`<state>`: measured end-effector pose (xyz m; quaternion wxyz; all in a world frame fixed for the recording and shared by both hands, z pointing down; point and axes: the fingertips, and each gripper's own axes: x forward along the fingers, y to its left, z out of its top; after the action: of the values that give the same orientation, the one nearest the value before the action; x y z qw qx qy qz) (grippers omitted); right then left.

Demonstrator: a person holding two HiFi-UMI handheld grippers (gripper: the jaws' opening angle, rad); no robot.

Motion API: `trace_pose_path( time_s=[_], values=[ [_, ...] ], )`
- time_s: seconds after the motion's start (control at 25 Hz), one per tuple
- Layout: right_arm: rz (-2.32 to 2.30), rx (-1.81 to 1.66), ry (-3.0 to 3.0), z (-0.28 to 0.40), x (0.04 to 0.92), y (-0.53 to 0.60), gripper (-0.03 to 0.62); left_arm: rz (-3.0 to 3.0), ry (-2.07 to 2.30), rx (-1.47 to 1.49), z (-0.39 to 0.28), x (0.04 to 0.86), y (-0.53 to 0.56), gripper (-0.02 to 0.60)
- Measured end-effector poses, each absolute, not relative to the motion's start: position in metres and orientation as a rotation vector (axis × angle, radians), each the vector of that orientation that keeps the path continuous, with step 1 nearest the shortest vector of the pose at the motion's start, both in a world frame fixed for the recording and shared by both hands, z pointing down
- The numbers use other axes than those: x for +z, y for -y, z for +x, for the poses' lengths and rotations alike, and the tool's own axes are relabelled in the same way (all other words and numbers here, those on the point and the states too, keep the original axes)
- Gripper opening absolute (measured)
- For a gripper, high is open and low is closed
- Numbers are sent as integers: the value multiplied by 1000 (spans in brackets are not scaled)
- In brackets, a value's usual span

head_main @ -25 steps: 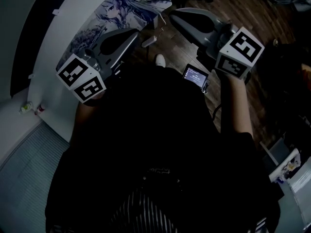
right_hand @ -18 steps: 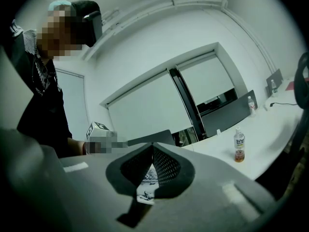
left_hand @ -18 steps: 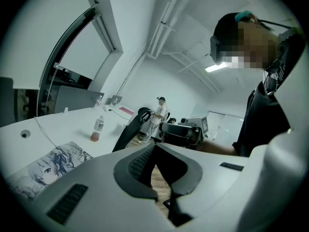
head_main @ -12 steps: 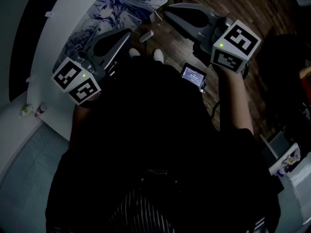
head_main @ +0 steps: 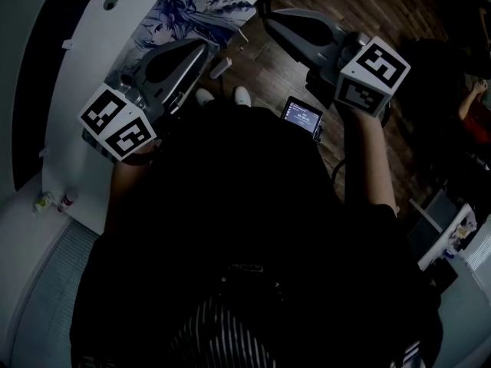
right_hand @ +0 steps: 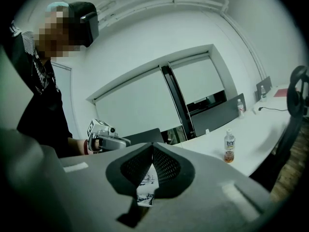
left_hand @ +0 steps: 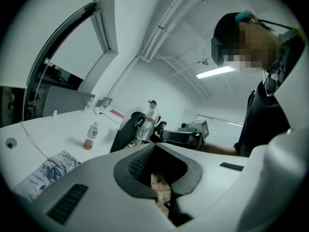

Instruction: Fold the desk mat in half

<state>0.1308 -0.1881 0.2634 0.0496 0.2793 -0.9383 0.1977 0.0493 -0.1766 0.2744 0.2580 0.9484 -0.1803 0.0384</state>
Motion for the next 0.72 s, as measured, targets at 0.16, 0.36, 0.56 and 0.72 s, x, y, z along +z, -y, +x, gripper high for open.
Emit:
trace_pose_path(
  time_s=[0.16,0.36,0.56,0.72],
  values=[
    [844,597,2844,107,265,203,3,2551,493,79,24,279,186,0],
    [803,650,2765,72,275,220,3,2544,518,47,-10,280,202,0],
    [813,660,2723,43,286,244,3,2536,547,33,-47,287,209,0],
    [822,621,2724,29,294,261,3,2517,571,46,-71,299,213,0]
  ],
)
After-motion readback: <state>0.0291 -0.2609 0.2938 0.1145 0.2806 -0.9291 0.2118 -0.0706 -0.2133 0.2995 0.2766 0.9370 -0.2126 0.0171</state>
